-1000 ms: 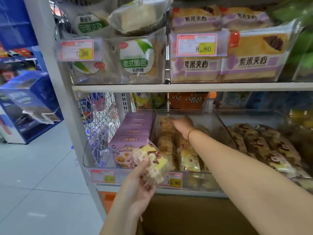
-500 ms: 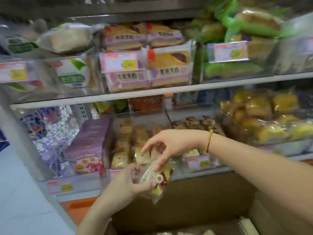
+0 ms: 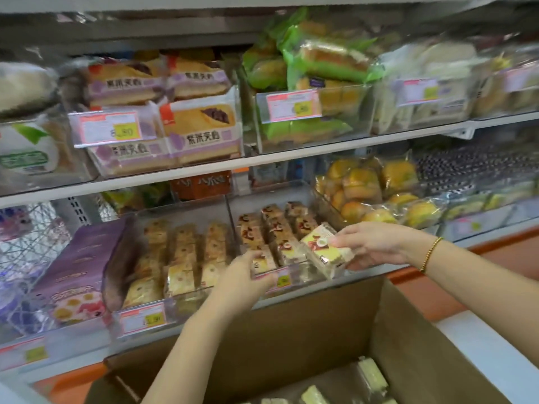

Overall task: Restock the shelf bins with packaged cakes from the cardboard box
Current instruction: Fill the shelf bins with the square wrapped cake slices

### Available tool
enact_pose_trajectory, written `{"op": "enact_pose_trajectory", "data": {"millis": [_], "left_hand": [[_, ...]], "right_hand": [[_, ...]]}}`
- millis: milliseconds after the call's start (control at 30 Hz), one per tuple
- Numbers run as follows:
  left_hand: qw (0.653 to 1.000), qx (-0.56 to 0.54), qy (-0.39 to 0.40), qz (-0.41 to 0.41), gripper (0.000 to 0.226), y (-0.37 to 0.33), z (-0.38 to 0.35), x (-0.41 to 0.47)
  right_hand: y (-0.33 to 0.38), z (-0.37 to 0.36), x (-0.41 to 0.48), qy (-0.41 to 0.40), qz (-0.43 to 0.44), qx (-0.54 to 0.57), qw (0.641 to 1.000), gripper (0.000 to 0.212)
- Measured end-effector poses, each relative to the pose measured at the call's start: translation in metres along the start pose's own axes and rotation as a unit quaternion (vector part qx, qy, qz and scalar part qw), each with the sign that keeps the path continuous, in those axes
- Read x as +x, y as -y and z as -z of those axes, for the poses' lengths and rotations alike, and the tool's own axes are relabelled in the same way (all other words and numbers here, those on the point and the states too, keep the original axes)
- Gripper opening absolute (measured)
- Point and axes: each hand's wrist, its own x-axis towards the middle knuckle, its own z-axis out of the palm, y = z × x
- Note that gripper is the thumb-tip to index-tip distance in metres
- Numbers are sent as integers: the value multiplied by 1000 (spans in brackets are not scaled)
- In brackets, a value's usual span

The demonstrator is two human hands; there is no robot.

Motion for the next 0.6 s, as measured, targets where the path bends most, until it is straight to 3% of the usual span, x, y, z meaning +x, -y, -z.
{"op": "enact_pose_trajectory", "data": {"millis": [100,233,400,500,600], "left_hand": [[989,147,31,2,75,6,-27,6],[987,154,43,1,79,10,-36,3],[972,232,44,-24,75,8,-36,3],[973,226,48,-25,75,6,-35,2],[973,220,57,-31,77,9,-34,2]], "right_hand": [[-14,9,6,-100,-11,16,995,43],[-15,7,23,-185,-34,-10,982,42],[5,-9,41,-294,-34,-198,935,29],[20,-11,62,-287,-64,-209,933,25],[25,-7,75,-198,-105,-178,958,33]]}}
